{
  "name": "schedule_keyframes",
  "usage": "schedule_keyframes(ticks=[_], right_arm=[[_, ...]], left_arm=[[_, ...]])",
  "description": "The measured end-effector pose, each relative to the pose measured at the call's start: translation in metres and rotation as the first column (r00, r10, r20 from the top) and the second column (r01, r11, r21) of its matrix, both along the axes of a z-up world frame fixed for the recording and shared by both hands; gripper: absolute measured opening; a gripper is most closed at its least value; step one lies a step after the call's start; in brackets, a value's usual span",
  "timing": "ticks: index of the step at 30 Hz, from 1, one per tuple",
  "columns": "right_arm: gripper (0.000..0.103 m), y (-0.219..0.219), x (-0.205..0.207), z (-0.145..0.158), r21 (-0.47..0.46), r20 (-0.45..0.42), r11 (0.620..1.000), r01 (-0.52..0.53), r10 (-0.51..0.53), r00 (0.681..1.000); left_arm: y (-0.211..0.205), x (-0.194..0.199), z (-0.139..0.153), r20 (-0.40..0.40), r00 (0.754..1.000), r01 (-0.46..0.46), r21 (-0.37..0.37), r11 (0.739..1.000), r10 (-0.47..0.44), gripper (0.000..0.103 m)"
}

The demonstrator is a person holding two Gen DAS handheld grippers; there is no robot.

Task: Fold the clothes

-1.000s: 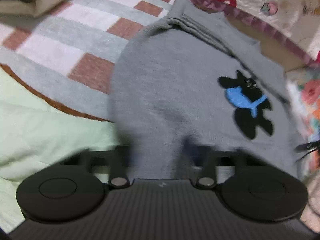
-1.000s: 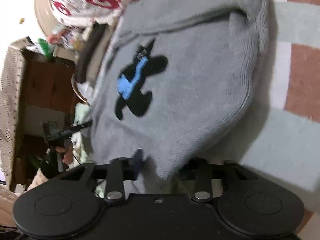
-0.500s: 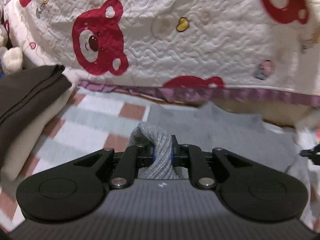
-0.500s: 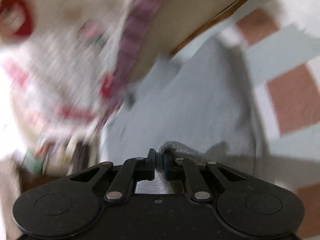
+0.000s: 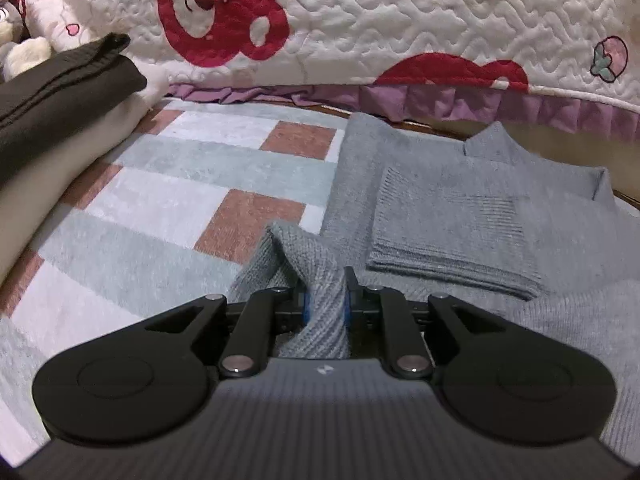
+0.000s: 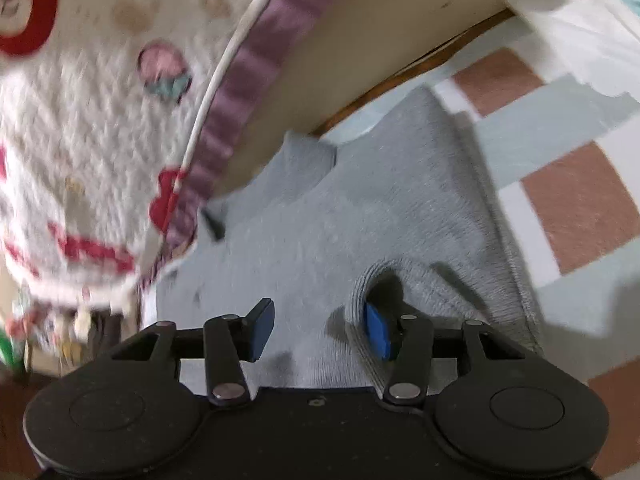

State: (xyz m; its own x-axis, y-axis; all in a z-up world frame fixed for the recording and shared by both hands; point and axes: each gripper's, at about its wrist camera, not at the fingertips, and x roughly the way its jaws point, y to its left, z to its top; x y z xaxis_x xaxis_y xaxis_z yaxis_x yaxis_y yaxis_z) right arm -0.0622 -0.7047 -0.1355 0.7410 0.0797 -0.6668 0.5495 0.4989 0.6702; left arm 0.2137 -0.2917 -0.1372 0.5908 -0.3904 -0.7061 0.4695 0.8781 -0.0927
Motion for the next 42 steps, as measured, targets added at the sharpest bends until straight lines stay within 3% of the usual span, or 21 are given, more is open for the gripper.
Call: schedule_keyframes(ticks=[4,8,12,14,17,19,21,24,26,29,31,32,34,36,38,40,42], right_arm=[[0.055,0.019,-0.017,-0.007,-0.012,-0.074,0.999,-0.038,0.037,0.997],[0.057,0.048,-0.049,-0.02,0.121,-0.047,0.993,-0.015,0.02,0.999],[0.058,0.075,-0.074,-0.04,0.289,-0.017,0.957,-0.038,0.045,0.999],[0.058,0.085,-0.072,-0.042,0.305,0.01,0.949,-0.082,0.083,0.996],[0.011,0.095,-0.064,-0.039,0.31,0.07,0.939,-0.15,0.135,0.988],[0.011,0.094,-0.066,-0.037,0.363,0.176,0.918,-0.156,0.097,0.98],[0.011,0.088,-0.071,-0.028,0.391,0.298,0.903,-0.176,0.057,0.953],[0.011,0.077,-0.077,-0.006,0.399,0.476,0.895,-0.201,-0.015,0.879],[0.011,0.062,-0.071,0.015,0.357,0.535,0.922,-0.152,-0.068,0.842],[0.011,0.04,-0.061,0.046,0.317,0.607,0.946,-0.066,-0.149,0.78],[0.011,0.023,-0.047,0.065,0.364,0.575,0.931,0.014,-0.237,0.783],[0.011,0.017,-0.039,0.075,0.357,0.55,0.932,0.068,-0.268,0.791],[0.01,0.008,-0.027,0.093,0.244,0.498,0.95,0.194,-0.294,0.815],[0.01,0.01,-0.018,0.1,0.049,0.459,0.958,0.284,-0.274,0.845],[0.01,0.012,-0.009,0.107,-0.152,0.414,0.924,0.351,-0.263,0.871],[0.01,0.012,-0.001,0.108,-0.306,0.37,0.868,0.39,-0.269,0.889],[0.01,0.0,0.002,0.085,-0.29,0.324,0.877,0.383,-0.286,0.902]], left_arm=[[0.007,0.009,0.004,-0.072,0.997,-0.012,-0.034,0.999,0.009,0.015],[0.017,0.016,0.004,-0.133,0.991,-0.024,-0.084,0.996,0.012,0.016],[0.034,0.025,0.001,-0.219,0.975,-0.085,-0.184,0.979,0.044,0.016],[0.038,0.025,0.001,-0.237,0.971,-0.09,-0.199,0.976,0.041,0.016],[0.035,0.011,0.012,-0.182,0.983,0.003,-0.072,0.997,-0.016,0.013],[0.034,-0.004,0.027,-0.12,0.99,0.072,0.009,0.997,-0.07,0.012],[0.039,-0.015,0.042,-0.084,0.991,0.105,0.015,0.994,-0.104,0.012],[0.049,-0.024,0.072,-0.03,0.992,0.121,-0.041,0.992,-0.123,0.012],[0.05,-0.019,0.089,0.001,0.995,0.103,-0.068,0.992,-0.103,0.012],[0.049,0.006,0.093,-0.036,0.999,0.004,-0.172,0.985,-0.011,0.012],[0.044,0.027,0.08,-0.093,0.994,-0.074,-0.198,0.977,0.057,0.012],[0.039,0.038,0.072,-0.126,0.989,-0.099,-0.209,0.973,0.074,0.012],[0.031,0.058,0.057,-0.204,0.974,-0.149,-0.244,0.958,0.099,0.012],[0.021,0.076,0.049,-0.288,0.951,-0.205,-0.305,0.93,0.116,0.012],[0.008,0.091,0.044,-0.346,0.931,-0.241,-0.342,0.908,0.117,0.012],[-0.014,0.101,0.047,-0.322,0.942,-0.194,-0.295,0.936,0.094,0.013],[-0.036,0.107,0.048,-0.29,0.955,-0.136,-0.234,0.963,0.064,0.014]])
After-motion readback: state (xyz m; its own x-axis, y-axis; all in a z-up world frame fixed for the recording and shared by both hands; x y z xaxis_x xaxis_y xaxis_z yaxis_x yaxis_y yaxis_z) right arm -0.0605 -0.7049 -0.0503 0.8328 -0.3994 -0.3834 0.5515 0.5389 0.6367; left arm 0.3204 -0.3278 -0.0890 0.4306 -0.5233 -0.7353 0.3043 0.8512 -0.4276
